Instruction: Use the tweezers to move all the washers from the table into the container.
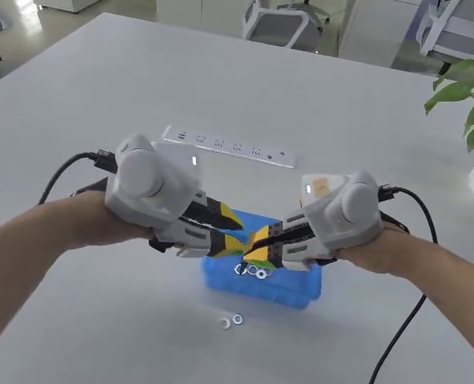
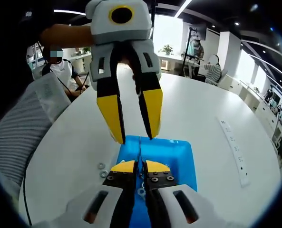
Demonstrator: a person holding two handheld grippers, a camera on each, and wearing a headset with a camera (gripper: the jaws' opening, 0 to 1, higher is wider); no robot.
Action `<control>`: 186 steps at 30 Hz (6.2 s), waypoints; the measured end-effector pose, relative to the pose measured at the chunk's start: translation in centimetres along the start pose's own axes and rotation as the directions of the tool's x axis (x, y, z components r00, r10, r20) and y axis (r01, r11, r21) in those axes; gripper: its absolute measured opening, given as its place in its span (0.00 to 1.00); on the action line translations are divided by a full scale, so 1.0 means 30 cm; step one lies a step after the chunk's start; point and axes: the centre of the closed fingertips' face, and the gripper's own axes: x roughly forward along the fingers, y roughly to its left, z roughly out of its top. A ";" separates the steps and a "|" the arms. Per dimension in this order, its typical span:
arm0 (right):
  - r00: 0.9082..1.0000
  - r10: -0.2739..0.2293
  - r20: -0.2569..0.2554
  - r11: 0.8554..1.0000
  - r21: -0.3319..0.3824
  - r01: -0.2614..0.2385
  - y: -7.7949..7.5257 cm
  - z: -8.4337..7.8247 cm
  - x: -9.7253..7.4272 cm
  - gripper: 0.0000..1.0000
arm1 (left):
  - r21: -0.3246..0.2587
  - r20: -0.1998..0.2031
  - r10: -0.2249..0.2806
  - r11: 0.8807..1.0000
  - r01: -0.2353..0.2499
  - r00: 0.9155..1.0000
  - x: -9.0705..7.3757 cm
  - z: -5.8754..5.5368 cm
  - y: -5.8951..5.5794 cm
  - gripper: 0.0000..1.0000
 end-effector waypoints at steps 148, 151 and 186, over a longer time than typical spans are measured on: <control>0.921 -0.384 -0.062 0.846 0.375 0.378 0.275 -0.155 -0.322 1.00 | 0.000 -0.038 -0.089 0.996 0.089 0.995 -0.075 0.036 -0.265 0.05; 0.923 -0.380 -0.064 0.847 0.378 0.375 0.282 -0.160 -0.318 1.00 | 0.000 -0.041 -0.091 0.996 0.091 0.995 -0.067 0.032 -0.267 0.05; 0.935 -0.344 -0.086 0.861 0.369 0.350 0.302 -0.179 -0.282 0.98 | -0.019 -0.048 -0.104 0.994 0.103 0.993 -0.034 -0.035 -0.243 0.05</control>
